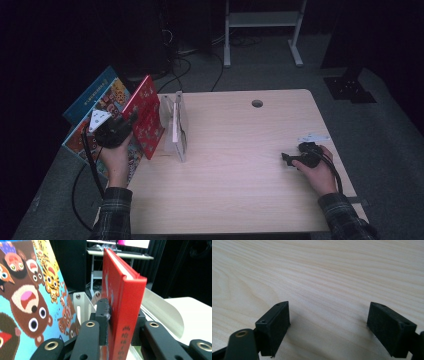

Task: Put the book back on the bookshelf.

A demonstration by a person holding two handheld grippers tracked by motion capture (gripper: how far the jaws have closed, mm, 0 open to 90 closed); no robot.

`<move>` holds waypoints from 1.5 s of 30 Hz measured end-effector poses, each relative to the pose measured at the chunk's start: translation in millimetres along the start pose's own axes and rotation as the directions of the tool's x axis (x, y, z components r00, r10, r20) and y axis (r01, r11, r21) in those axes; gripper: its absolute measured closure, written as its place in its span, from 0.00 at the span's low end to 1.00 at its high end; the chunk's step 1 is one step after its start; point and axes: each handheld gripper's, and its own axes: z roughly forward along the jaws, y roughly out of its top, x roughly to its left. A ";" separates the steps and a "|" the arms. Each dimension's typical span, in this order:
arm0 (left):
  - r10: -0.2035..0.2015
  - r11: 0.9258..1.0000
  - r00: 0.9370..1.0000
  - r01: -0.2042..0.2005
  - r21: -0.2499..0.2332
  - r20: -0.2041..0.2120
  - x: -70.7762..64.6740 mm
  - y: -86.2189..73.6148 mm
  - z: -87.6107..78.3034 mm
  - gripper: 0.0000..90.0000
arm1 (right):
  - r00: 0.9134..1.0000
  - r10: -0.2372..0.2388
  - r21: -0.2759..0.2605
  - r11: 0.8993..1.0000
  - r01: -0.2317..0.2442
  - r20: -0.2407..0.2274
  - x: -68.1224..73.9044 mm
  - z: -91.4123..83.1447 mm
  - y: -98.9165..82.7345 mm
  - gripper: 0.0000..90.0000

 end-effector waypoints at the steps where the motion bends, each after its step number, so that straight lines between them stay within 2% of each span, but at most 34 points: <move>1: 0.003 1.000 1.000 -0.003 0.003 0.000 0.1 -0.5 -0.6 0.80 | 1.000 0.000 0.000 1.000 0.000 0.000 0.0 0.0 0.0 0.19; 4: 0.008 1.000 1.000 -0.008 0.018 -0.001 -0.3 -0.9 -2.5 0.77 | 1.000 0.000 0.000 1.000 0.000 0.000 0.0 -0.1 -0.1 0.19; 5: 0.026 0.999 1.000 -0.026 0.031 -0.004 -1.1 -1.2 -4.7 0.75 | 1.000 0.000 0.000 1.000 0.000 0.000 0.0 -0.1 -0.1 0.19; 10: 0.029 0.998 0.999 -0.029 0.051 0.014 -1.0 -1.4 -12.3 0.70 | 1.000 0.000 0.000 1.000 0.000 0.000 0.0 -0.1 -0.1 0.19; 18: 0.048 0.995 0.999 -0.050 0.085 0.026 -3.2 -4.7 -20.9 0.68 | 1.000 0.000 0.000 1.000 0.000 0.000 0.0 -0.1 -0.1 0.19; 25: 0.076 0.991 0.996 -0.080 0.111 0.035 -3.6 -10.4 -37.0 0.67 | 1.000 -0.001 0.000 1.000 0.001 -0.001 0.0 -0.3 -0.2 0.19; 32: 0.080 0.990 0.995 -0.086 0.109 0.058 -6.0 -15.2 -51.9 0.66 | 1.000 -0.001 0.000 1.000 0.001 -0.001 0.0 -0.3 -0.2 0.19; 36: 0.094 0.988 0.990 -0.105 0.112 0.105 -8.0 -19.0 -60.1 0.65 | 1.000 -0.001 0.000 1.000 0.001 -0.001 0.0 -0.3 -0.2 0.19; 38: 0.096 0.987 0.989 -0.109 0.115 0.112 -9.5 -19.8 -60.8 0.64 | 1.000 -0.001 0.000 1.000 0.001 -0.001 0.0 -0.3 -0.2 0.19; 39: 0.105 0.984 0.985 -0.122 0.127 0.135 -12.3 -21.5 -61.6 0.64 | 1.000 -0.001 0.000 1.000 0.001 -0.001 0.0 -0.3 -0.2 0.19; 44: 0.113 0.979 0.977 -0.141 0.145 0.182 -18.7 -26.1 -60.2 0.61 | 1.000 -0.001 0.000 1.000 0.001 -0.001 0.0 -0.3 -0.2 0.19; 45: 0.116 0.977 0.971 -0.149 0.151 0.208 -23.0 -28.9 -58.3 0.58 | 1.000 -0.001 0.000 1.000 0.001 -0.001 0.0 -0.3 -0.2 0.19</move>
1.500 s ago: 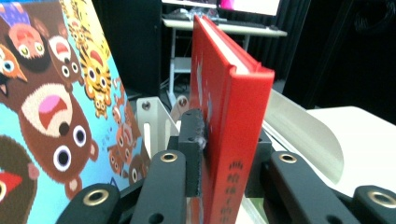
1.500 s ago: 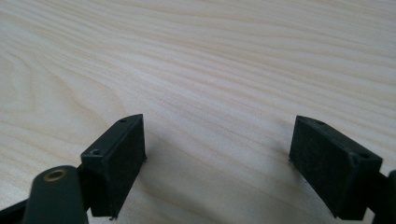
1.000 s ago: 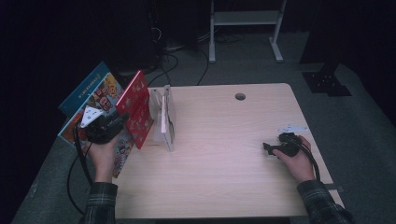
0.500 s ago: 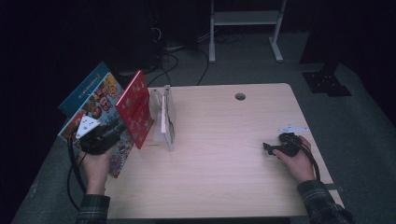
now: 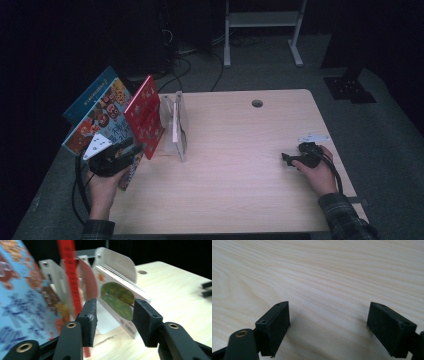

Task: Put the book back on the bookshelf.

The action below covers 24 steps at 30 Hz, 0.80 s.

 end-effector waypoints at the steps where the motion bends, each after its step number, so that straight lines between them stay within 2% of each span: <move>1: 0.005 1.000 1.000 -0.005 0.005 0.012 -2.2 -0.8 1.3 0.57 | 1.000 0.000 0.000 1.000 0.000 0.000 0.0 0.0 0.0 0.19; 4: 0.011 1.000 0.999 -0.011 0.016 0.052 -8.1 -3.5 6.7 0.54 | 1.000 0.001 0.001 1.000 -0.001 0.000 -0.1 0.5 0.4 0.19; 5: 0.011 1.000 0.999 -0.011 0.016 0.052 -8.1 -3.5 6.7 0.52 | 1.000 0.001 0.001 1.000 -0.001 0.000 -0.1 0.5 0.4 0.19; 6: 0.013 1.000 0.997 -0.015 0.026 0.078 -12.3 -4.8 11.2 0.51 | 1.000 0.000 0.001 1.000 0.000 0.001 -0.2 0.8 0.8 0.18; 7: 0.013 1.000 0.997 -0.015 0.026 0.078 -12.3 -4.8 11.2 0.49 | 1.000 0.000 0.001 1.000 0.000 0.001 -0.2 0.8 0.8 0.18; 12: 0.023 0.998 0.987 -0.031 0.051 0.157 -23.2 -9.0 24.5 0.41 | 1.000 -0.001 0.002 1.000 0.001 0.000 -0.3 0.9 0.9 0.18; 18: 0.039 0.992 0.969 -0.068 0.110 0.245 -36.8 -17.5 38.7 0.30 | 1.000 -0.001 0.002 1.000 0.001 0.000 0.1 0.2 0.1 0.18; 19: 0.039 0.992 0.969 -0.068 0.110 0.245 -36.8 -17.5 38.7 0.27 | 1.000 -0.002 0.002 1.000 0.002 0.000 0.1 0.1 0.0 0.18; 20: 0.055 0.988 0.964 -0.091 0.128 0.259 -41.9 -20.9 44.4 0.23 | 1.000 -0.002 0.002 1.000 0.002 0.001 0.1 0.0 0.0 0.18; 22: 0.051 0.985 0.960 -0.094 0.145 0.277 -45.7 -24.2 49.7 0.19 | 1.000 -0.001 0.001 1.000 0.001 0.001 0.2 0.0 -0.1 0.18; 23: 0.051 0.985 0.960 -0.094 0.145 0.277 -45.7 -24.2 49.7 0.18 | 1.000 -0.001 0.001 1.000 0.001 0.001 0.2 0.0 -0.1 0.18; 24: 0.040 0.984 0.954 -0.090 0.156 0.297 -48.5 -26.6 54.0 0.16 | 1.000 -0.001 0.001 1.000 0.001 0.001 0.2 0.0 -0.1 0.18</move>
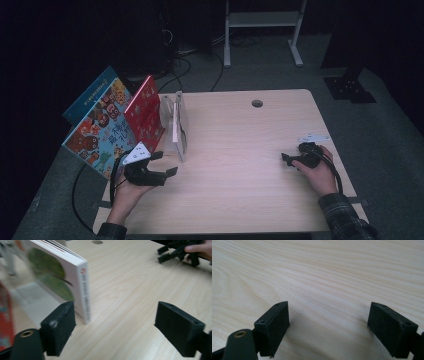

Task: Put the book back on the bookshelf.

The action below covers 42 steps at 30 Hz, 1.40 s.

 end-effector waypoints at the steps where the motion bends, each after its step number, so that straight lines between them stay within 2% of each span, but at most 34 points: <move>1: 0.007 1.000 1.000 -0.007 0.007 0.002 -0.8 -0.4 2.2 0.15 | 1.000 0.000 0.000 1.000 0.000 0.000 0.0 0.0 0.0 0.18; 8: 0.037 0.996 0.999 -0.037 0.084 -0.003 -8.2 -6.9 20.3 0.07 | 1.000 0.000 0.000 1.000 0.000 0.000 0.0 0.0 0.0 0.18; 15: 0.054 0.980 0.999 -0.053 0.190 -0.001 -12.2 -14.7 37.6 0.03 | 1.000 0.000 0.000 1.000 0.000 0.000 0.0 0.0 0.0 0.18; 18: 0.070 0.967 0.998 -0.069 0.244 0.003 -12.5 -18.3 44.7 0.02 | 1.000 0.000 0.000 1.000 0.000 0.000 0.0 0.0 0.0 0.18; 22: 0.071 0.957 0.997 -0.069 0.283 0.002 -13.1 -23.1 52.4 0.02 | 1.000 0.000 0.000 1.000 0.000 0.000 0.0 0.0 0.0 0.18; 23: 0.071 0.957 0.997 -0.069 0.283 0.002 -13.1 -23.1 52.4 0.02 | 1.000 0.000 0.000 1.000 0.000 0.000 0.0 0.0 0.0 0.18; 24: 0.079 0.951 0.997 -0.078 0.299 0.010 -13.6 -25.5 56.0 0.02 | 1.000 0.000 0.000 1.000 0.000 0.000 0.0 0.0 0.0 0.18; 26: 0.080 0.950 0.997 -0.079 0.304 0.011 -14.2 -26.9 58.0 0.00 | 1.000 0.000 0.000 1.000 0.000 0.000 0.0 0.0 0.0 0.18; 27: 0.090 0.939 0.996 -0.090 0.331 0.013 -14.3 -28.8 62.3 0.00 | 1.000 0.000 0.000 1.000 0.000 0.000 0.0 0.0 0.0 0.18; 28: 0.091 0.933 0.996 -0.091 0.347 0.016 -14.4 -29.7 64.1 0.00 | 1.000 0.000 0.000 1.000 0.000 0.000 0.0 0.0 0.0 0.18; 31: 0.095 0.923 0.995 -0.098 0.372 0.026 -15.1 -32.0 68.4 0.00 | 1.000 0.000 0.000 1.000 0.000 0.000 0.0 0.0 0.0 0.18; 32: 0.096 0.922 0.995 -0.098 0.375 0.026 -15.5 -32.9 69.9 0.00 | 1.000 0.000 0.000 1.000 0.000 0.000 0.0 0.0 0.0 0.18; 34: 0.105 0.912 0.994 -0.108 0.395 0.030 -15.7 -34.9 72.7 0.00 | 1.000 0.000 0.000 1.000 0.000 0.000 0.0 0.0 0.0 0.18; 35: 0.105 0.912 0.994 -0.108 0.395 0.030 -15.7 -34.9 72.7 0.00 | 1.000 0.000 0.000 1.000 0.000 0.000 0.0 0.0 0.0 0.18; 36: 0.116 0.919 0.993 -0.116 0.376 0.023 -16.4 -37.3 73.8 0.00 | 1.000 0.000 0.000 1.000 0.000 0.000 0.0 0.0 0.0 0.18; 42: 0.117 0.920 0.993 -0.117 0.375 0.023 -16.3 -37.7 73.3 0.00 | 1.000 0.000 0.000 1.000 0.000 0.000 0.0 0.0 0.0 0.18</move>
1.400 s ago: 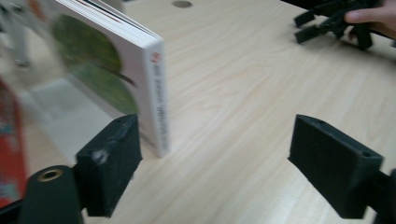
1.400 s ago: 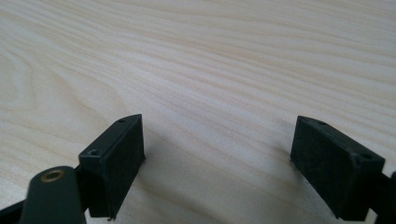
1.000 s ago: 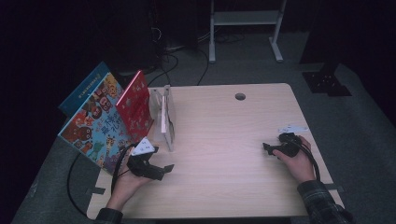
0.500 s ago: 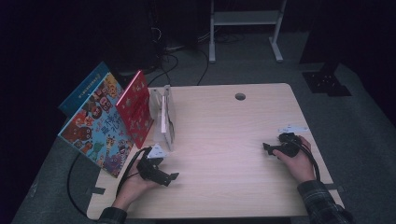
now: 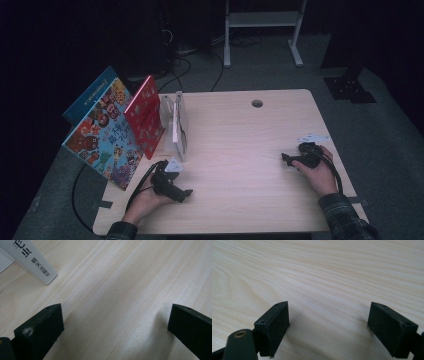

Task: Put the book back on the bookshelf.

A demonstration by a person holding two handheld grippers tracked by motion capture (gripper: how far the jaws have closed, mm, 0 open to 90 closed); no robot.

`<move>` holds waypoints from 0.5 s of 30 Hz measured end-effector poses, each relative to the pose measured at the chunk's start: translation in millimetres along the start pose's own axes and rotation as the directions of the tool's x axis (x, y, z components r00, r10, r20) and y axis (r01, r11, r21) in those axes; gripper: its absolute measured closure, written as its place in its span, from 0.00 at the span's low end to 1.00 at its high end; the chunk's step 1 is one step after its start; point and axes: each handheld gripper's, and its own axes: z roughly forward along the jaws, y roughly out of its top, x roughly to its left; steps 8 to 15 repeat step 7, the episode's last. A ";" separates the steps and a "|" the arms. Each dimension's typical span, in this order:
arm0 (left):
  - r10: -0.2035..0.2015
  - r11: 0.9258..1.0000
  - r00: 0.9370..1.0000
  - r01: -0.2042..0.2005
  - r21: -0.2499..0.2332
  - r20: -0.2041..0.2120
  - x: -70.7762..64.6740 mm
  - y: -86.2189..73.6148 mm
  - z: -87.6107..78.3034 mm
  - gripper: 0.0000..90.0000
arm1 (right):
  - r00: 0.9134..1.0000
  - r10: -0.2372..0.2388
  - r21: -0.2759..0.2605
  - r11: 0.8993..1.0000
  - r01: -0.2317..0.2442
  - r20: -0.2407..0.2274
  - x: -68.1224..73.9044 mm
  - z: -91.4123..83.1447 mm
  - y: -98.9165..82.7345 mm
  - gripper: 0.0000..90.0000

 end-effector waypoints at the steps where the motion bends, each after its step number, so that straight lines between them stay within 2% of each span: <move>1: 0.000 1.000 1.000 0.000 0.000 0.000 0.0 0.0 0.0 0.00 | 1.000 0.000 0.000 1.000 0.000 0.000 0.0 0.0 0.0 0.18; 6: 0.000 1.000 1.000 0.000 -0.018 0.000 0.1 -2.2 -0.2 0.00 | 1.000 0.000 0.000 1.000 0.000 0.000 0.0 0.0 0.0 0.18; 15: 0.000 1.000 1.000 0.000 -0.018 0.000 0.1 -2.2 -0.2 0.00 | 1.000 0.000 0.000 1.000 0.000 0.000 0.0 0.0 0.0 0.18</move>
